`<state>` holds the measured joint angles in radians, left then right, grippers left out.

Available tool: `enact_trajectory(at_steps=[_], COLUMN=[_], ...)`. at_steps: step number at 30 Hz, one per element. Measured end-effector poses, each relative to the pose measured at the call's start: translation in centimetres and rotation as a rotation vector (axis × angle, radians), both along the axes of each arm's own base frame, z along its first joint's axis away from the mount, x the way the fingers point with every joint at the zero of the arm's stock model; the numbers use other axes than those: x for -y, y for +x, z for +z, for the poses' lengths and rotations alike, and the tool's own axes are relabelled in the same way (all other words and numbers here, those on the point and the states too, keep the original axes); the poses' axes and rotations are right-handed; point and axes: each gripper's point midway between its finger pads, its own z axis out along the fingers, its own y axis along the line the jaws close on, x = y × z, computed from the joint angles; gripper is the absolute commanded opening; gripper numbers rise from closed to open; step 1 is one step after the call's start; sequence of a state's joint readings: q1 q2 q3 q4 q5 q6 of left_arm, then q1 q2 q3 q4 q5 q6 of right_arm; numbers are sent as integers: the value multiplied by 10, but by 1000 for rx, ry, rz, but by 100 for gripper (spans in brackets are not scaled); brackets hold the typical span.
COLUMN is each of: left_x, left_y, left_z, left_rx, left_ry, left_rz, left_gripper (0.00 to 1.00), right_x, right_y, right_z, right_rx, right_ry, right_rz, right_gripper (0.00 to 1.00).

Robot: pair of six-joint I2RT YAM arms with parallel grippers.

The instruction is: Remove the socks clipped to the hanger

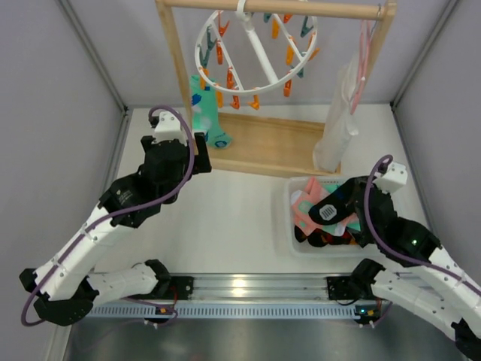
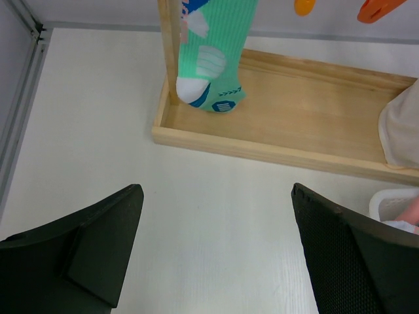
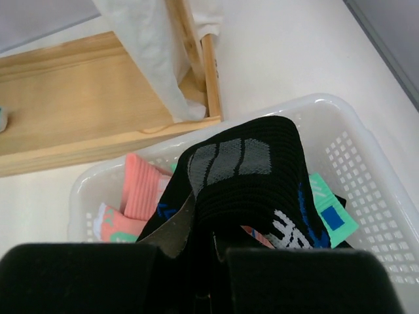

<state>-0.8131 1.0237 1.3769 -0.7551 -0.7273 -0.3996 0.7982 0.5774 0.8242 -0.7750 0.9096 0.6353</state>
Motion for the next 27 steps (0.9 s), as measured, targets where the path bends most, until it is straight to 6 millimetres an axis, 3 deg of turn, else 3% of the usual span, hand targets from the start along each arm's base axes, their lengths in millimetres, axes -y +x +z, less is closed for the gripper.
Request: enact_trajectory(at_steps=[5,9,13,14,16,20,24,27], left_x=[3,2,-3,-4,-7,-15,-24,-30], left_y=[-2,-5,-9,-10,-12,-14,-17,-18], left_z=[-9,-12,-10,-9,-7,-5,-9,-10], left_rx=[-23,-30,-23,-20,-16,-7,-15,-12], left_ry=[8,4,-1,-3,-5,-4,15,22], left_rz=[-19,-28,-25,-24,-21,-1,23,41], left_gripper=[99,99,99,99,99,99,99,98], right_x=[10,40,50,48,46,43,43,44], right_y=[18,33,27,29,35,41,38,35], right_z=[-30,-94,-131,-133,-135,-132,-116,-87], right_rx=[-122,-293,-382,-388,-386,-364,-307,-237], right_ry=[-1,78,145,162,188,226,237,242], right_rz=[-53,-152,-179,-169,-160,-142,-135,-131], right_gripper=[0,6,15,23,27,69,84,94])
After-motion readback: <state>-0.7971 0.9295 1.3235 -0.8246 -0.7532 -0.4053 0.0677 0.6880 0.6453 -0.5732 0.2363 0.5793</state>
